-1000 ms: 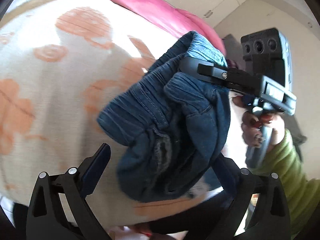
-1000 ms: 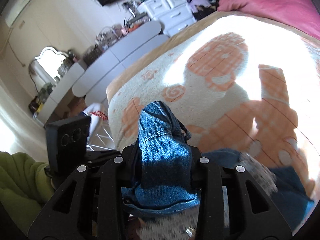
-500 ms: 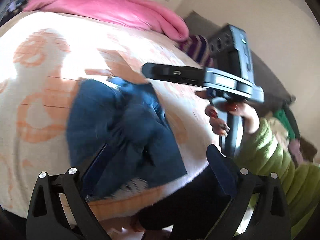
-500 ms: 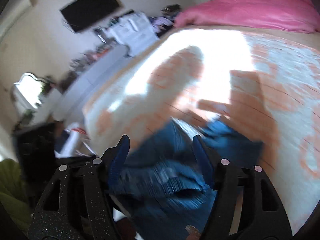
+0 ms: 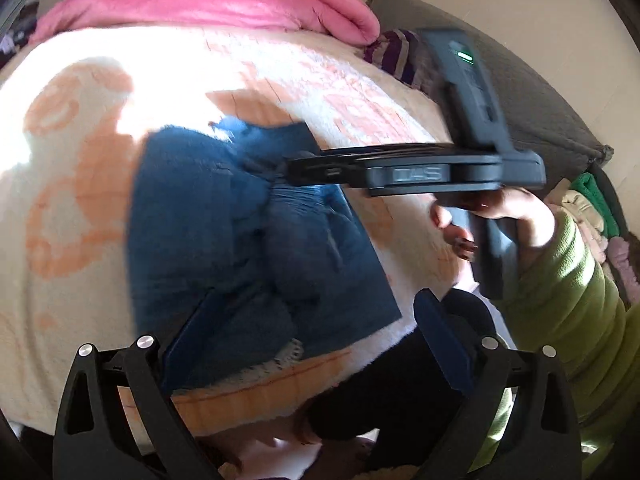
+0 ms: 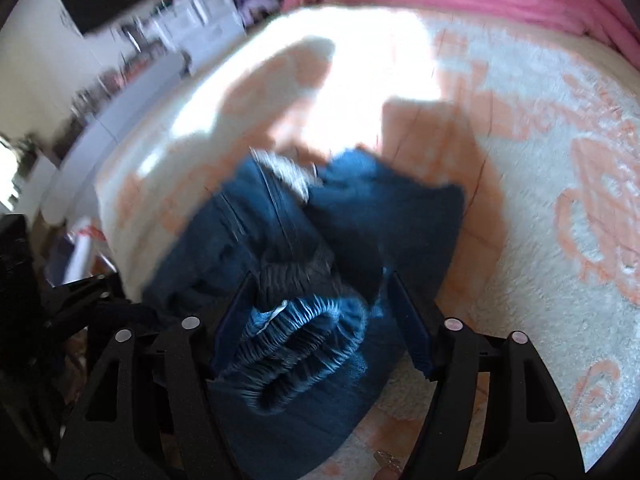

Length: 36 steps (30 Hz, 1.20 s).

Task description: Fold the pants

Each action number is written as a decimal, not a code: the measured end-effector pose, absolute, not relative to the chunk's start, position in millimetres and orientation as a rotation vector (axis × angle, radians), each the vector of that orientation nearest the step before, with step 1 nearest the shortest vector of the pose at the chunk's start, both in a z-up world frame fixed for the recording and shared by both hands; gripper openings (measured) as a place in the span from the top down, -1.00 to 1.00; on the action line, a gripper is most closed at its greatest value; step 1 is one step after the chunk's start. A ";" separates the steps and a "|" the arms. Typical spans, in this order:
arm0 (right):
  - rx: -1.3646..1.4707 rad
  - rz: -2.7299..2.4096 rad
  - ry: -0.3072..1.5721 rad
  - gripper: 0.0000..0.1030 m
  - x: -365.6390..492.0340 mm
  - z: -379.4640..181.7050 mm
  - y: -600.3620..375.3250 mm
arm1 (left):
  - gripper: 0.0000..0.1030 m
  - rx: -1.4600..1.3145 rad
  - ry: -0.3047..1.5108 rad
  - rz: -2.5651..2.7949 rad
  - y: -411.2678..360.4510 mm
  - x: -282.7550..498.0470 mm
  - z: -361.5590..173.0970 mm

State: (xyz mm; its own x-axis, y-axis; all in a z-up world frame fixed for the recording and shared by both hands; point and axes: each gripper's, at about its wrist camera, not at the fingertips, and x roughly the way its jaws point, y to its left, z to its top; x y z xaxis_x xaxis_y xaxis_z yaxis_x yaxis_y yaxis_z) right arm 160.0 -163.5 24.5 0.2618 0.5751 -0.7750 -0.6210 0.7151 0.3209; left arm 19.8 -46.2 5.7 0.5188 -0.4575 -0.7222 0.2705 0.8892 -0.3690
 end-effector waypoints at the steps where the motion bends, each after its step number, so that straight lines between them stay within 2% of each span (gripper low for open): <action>1: -0.043 0.800 0.992 -0.33 157.4 31.8 -168.5 | -0.87 -0.209 0.919 -0.423 -46.5 24.2 13.1; 3: -0.020 0.787 0.924 -0.46 148.7 46.1 -186.9 | -0.91 -0.190 0.899 -0.381 -36.7 26.8 24.2; 9: -0.029 0.773 0.751 -0.63 103.1 78.6 -220.0 | -0.91 -0.161 0.876 -0.292 -18.6 47.8 35.2; 17: -0.111 0.873 0.675 -0.68 38.7 81.3 -208.4 | -0.91 -0.130 0.908 -0.264 -12.6 73.9 21.0; 23: -0.319 1.003 0.674 -0.68 -1.0 67.9 -153.0 | -0.91 -0.126 0.952 -0.249 -8.5 97.9 9.1; 25: -0.378 1.030 0.674 -0.57 -6.1 63.2 -135.9 | -0.91 -0.132 0.961 -0.244 -4.5 107.8 5.7; 29: -0.503 1.061 0.645 -0.18 -10.3 53.0 -103.4 | -0.87 -0.193 0.980 -0.289 5.1 120.9 -1.9; 30: -0.539 1.068 0.641 -0.06 -10.1 50.0 -95.2 | -0.68 -0.200 0.987 -0.297 5.8 122.8 -3.9; 31: -0.563 1.074 0.635 -0.02 -8.4 47.3 -89.9 | -0.18 -0.205 0.997 -0.302 6.4 124.8 -6.3; 32: -0.591 1.065 0.626 0.03 -6.8 44.3 -85.4 | -0.04 -0.205 1.004 -0.305 6.4 126.0 -8.4; 35: -0.691 1.037 0.610 0.20 0.1 31.9 -69.2 | -0.03 -0.193 1.012 -0.309 5.1 128.1 -13.6; 36: -0.726 1.023 0.621 0.45 4.8 23.0 -63.7 | -0.03 -0.194 1.015 -0.305 5.3 129.1 -16.5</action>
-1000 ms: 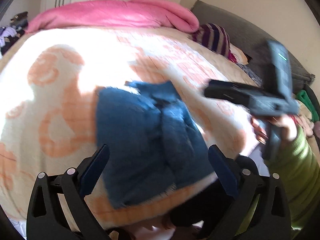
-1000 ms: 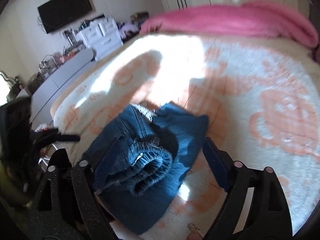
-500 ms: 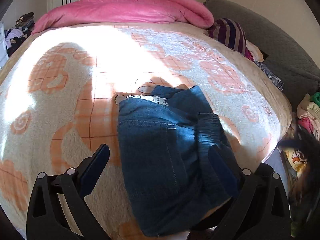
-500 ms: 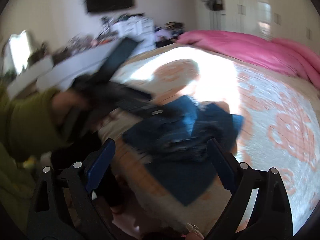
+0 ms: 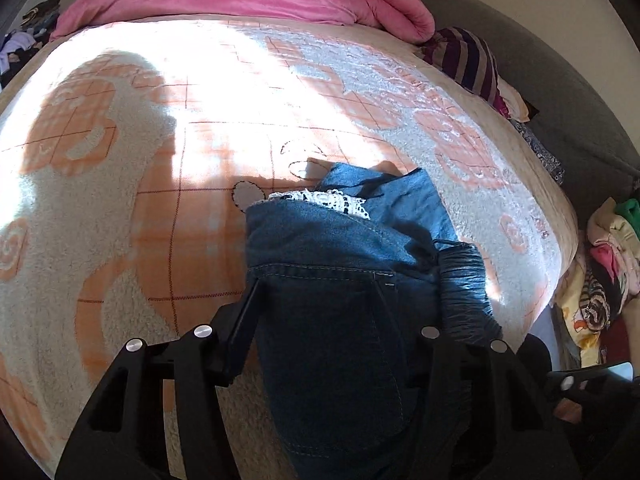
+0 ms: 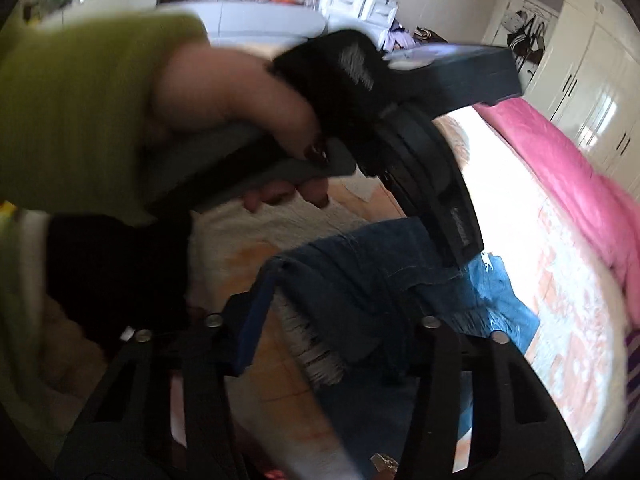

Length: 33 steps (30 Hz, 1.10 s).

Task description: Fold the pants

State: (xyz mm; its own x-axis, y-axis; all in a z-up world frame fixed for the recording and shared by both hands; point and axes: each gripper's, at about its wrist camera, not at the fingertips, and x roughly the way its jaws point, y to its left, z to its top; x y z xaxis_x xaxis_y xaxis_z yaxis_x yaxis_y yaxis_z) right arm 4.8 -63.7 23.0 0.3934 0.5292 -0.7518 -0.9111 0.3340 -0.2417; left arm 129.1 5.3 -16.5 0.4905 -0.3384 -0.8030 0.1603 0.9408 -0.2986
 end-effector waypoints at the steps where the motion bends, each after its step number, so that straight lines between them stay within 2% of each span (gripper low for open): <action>1: -0.742 1.030 0.639 0.64 6.7 16.7 -60.7 | -0.03 -0.196 1.018 -0.301 5.6 130.1 -18.9; 2: -0.749 1.051 0.664 0.84 8.8 10.3 -58.5 | -0.03 -0.199 1.021 -0.298 6.2 131.1 -21.2; 3: -0.742 1.077 0.685 0.87 8.2 8.0 -59.1 | -0.04 -0.205 1.025 -0.293 7.0 132.2 -23.9; 7: -0.670 1.139 0.702 0.90 0.0 19.5 -72.9 | -0.10 -0.216 1.020 -0.294 9.2 132.5 -25.7; 11: -0.661 1.110 0.761 0.89 5.7 -4.9 -77.5 | -0.14 -0.215 1.010 -0.285 7.8 132.6 -26.2; 14: -0.630 1.102 0.774 0.86 7.5 0.8 -78.8 | -0.19 -0.216 0.999 -0.273 6.9 130.1 -23.6; 19: -0.508 1.095 0.760 0.69 9.3 30.9 -101.5 | -0.23 -0.190 0.991 -0.267 4.6 126.6 -18.4; 23: -0.402 1.071 0.726 0.31 8.6 56.7 -123.1 | -0.23 -0.184 0.972 -0.266 4.1 122.6 -11.1; 25: -0.352 1.043 0.702 0.25 10.4 69.7 -136.9 | -0.23 -0.177 0.958 -0.264 3.8 120.2 -6.2; 29: -0.266 0.964 0.664 -0.15 18.1 91.2 -163.1 | -0.25 -0.172 0.929 -0.263 4.5 114.8 5.0; 31: -0.253 0.922 0.640 -0.21 19.3 98.0 -172.9 | -0.25 -0.165 0.911 -0.259 4.7 111.3 11.6; 33: -0.228 0.876 0.617 -0.35 21.2 105.5 -184.1 | -0.26 -0.164 0.894 -0.258 5.2 108.0 17.8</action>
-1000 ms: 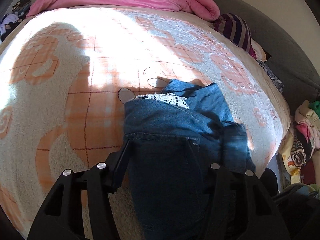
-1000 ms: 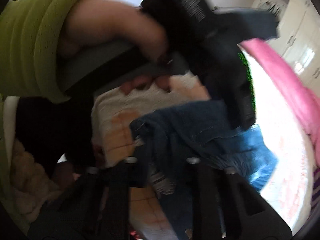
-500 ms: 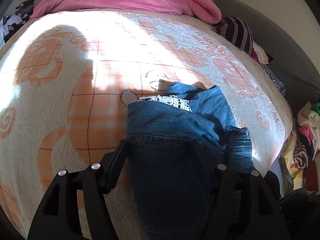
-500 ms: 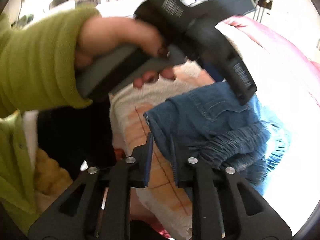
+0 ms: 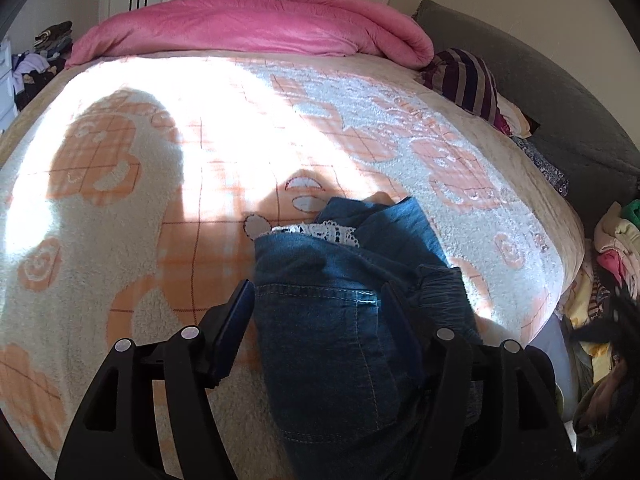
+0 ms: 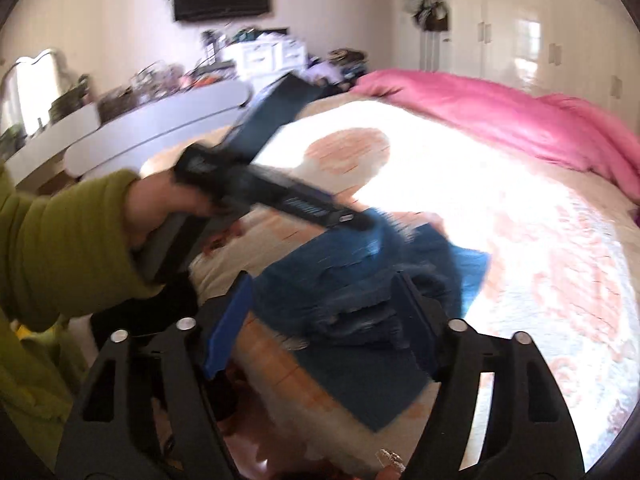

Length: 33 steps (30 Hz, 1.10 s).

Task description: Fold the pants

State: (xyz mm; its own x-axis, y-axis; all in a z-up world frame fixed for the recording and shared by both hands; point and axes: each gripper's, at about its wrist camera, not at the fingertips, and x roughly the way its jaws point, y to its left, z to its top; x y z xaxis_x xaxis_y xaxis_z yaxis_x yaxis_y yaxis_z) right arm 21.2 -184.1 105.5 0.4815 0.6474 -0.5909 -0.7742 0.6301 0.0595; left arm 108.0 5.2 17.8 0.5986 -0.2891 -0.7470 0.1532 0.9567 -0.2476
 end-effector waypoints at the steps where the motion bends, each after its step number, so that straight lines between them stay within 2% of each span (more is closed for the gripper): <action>1: -0.214 0.862 0.612 -0.37 25.1 108.5 -188.9 | -0.27 -0.165 0.887 -0.258 5.3 106.3 20.5; 2: -0.197 0.849 0.606 -0.41 26.7 110.2 -193.7 | -0.51 -0.164 0.881 -0.257 5.3 104.6 23.0; 4: -0.176 0.817 0.593 -0.49 28.9 112.7 -199.4 | -0.65 -0.153 0.862 -0.253 4.3 99.7 30.0; 6: -0.157 0.797 0.589 -0.52 29.6 112.3 -202.6 | -0.66 -0.143 0.845 -0.255 2.7 95.3 35.8; 8: -0.150 0.770 0.587 -0.58 32.6 111.4 -206.1 | -0.78 -0.128 0.832 -0.252 0.9 91.8 41.5; 11: -0.129 0.725 0.593 -0.62 39.8 107.5 -210.0 | -0.85 -0.116 0.815 -0.249 -0.7 87.5 47.7; 19: -0.104 0.630 0.621 -0.67 55.4 94.7 -217.7 | -0.86 -0.084 0.797 -0.224 -1.9 80.5 50.5; 33: -0.074 0.518 0.779 -0.67 85.6 50.5 -216.2 | -0.87 -0.078 0.853 -0.191 2.9 82.8 22.5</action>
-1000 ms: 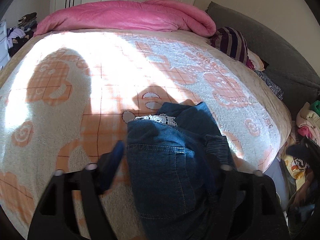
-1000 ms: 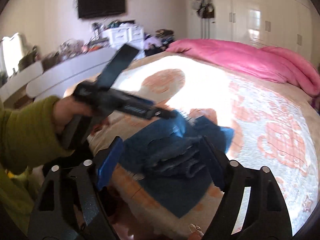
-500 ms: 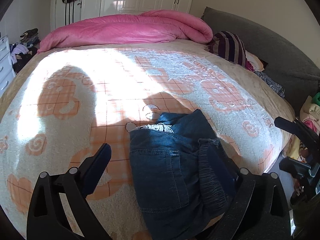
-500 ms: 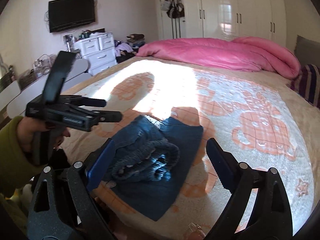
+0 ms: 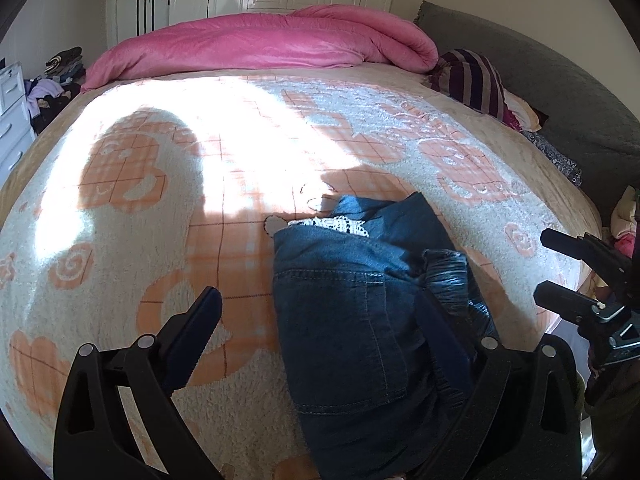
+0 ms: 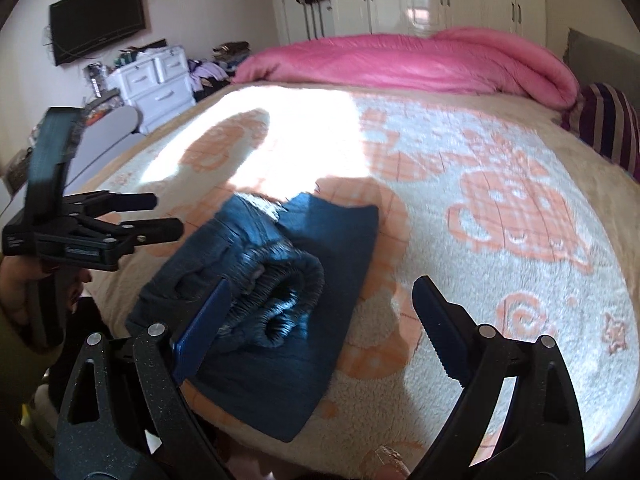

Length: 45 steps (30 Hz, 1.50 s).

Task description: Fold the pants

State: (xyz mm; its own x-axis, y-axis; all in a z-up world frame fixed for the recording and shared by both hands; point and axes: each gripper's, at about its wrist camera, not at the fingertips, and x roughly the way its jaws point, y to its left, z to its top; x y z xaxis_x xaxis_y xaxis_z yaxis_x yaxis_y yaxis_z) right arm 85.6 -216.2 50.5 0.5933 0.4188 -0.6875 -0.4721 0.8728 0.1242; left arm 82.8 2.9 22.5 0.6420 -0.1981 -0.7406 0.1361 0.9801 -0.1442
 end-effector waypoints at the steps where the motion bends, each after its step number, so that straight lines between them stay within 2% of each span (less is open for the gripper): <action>1: -0.070 0.512 0.794 -0.67 88.2 47.0 -216.2 | -0.87 -0.078 0.857 -0.189 3.2 83.3 20.3; 8: 0.004 0.519 0.888 -0.66 102.8 22.6 -215.3 | -0.87 -0.082 0.887 -0.184 3.3 86.6 6.1; 15: 0.036 0.546 0.969 -0.38 112.7 0.0 -208.5 | -0.87 -0.082 0.918 -0.180 2.4 92.9 -8.8; 22: 0.094 0.571 1.032 -0.38 125.1 -20.5 -207.3 | -0.87 -0.095 0.946 -0.180 3.8 100.5 -25.1; 31: 0.103 0.619 1.031 -0.49 136.3 -27.8 -202.4 | -0.85 -0.157 0.957 -0.209 4.6 109.8 -37.5; 33: 0.102 0.625 1.030 -0.44 138.0 -28.7 -201.0 | -0.62 -0.174 0.962 -0.237 1.3 111.4 -38.4; 35: 0.101 0.638 1.023 -0.27 137.8 -28.5 -199.5 | -0.30 -0.198 0.963 -0.264 -2.1 111.2 -39.0; 36: 0.107 0.650 1.021 -0.06 137.1 -28.1 -198.7 | -0.28 -0.193 0.964 -0.264 -4.6 110.6 -39.1; 37: 0.118 0.673 1.021 0.04 135.6 -28.0 -196.9 | -0.23 -0.181 0.963 -0.258 -7.1 110.2 -39.0; 39: 0.096 0.687 1.009 0.36 132.6 -25.5 -191.2 | -0.04 -0.179 0.960 -0.265 -10.5 109.1 -38.2; 42: 0.050 0.693 0.964 0.58 124.4 -16.0 -183.8 | 0.17 -0.161 0.935 -0.260 -14.2 104.8 -29.6; 44: 0.054 0.703 0.927 0.66 121.8 -7.3 -182.5 | 0.30 -0.160 0.915 -0.270 -15.2 102.2 -21.0; 45: 0.056 0.708 0.903 0.67 120.2 -0.4 -181.5 | 0.30 -0.159 0.903 -0.272 -15.4 101.4 -15.6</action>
